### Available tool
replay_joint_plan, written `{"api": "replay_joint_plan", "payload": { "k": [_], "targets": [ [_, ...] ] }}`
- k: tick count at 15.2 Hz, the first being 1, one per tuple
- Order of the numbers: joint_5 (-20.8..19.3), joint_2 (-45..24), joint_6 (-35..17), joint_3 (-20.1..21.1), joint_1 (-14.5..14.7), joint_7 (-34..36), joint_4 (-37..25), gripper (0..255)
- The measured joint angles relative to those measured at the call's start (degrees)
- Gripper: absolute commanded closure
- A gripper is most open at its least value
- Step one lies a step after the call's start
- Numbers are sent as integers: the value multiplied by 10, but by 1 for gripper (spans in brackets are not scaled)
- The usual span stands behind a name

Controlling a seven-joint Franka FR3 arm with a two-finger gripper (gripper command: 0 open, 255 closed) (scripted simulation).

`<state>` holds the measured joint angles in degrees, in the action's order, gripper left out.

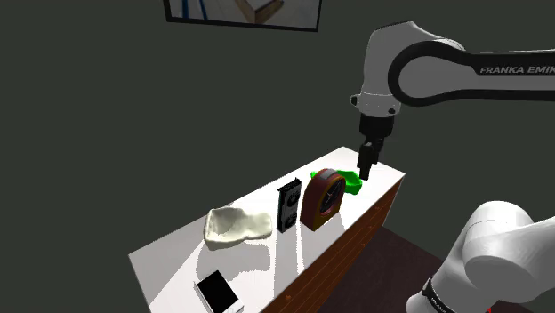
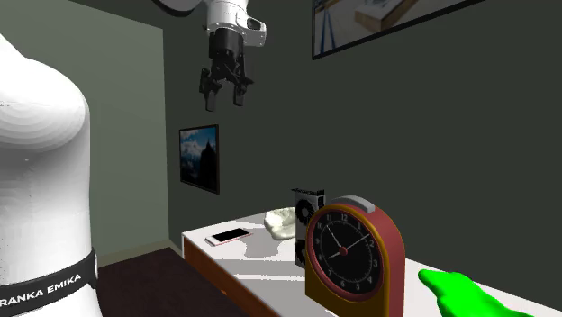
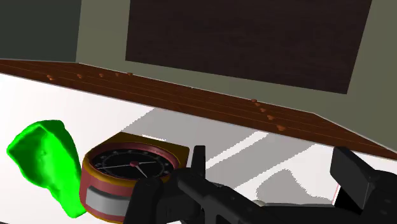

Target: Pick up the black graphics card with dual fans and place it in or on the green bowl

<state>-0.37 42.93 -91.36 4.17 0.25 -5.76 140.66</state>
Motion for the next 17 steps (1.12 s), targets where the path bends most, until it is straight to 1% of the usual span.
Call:
{"api": "replay_joint_plan", "payload": {
  "k": [2,4,8,11,17],
  "targets": [
    [-4,-6,-8,-4,1,-11,2,0],
    [-18,-25,-35,-20,4,-51,9,0],
    [-44,-95,-100,-51,13,-140,0,0],
    [-62,-155,-161,-77,18,-213,-4,0],
    [-74,-288,-250,-109,34,-347,-58,0]
  ]
}}
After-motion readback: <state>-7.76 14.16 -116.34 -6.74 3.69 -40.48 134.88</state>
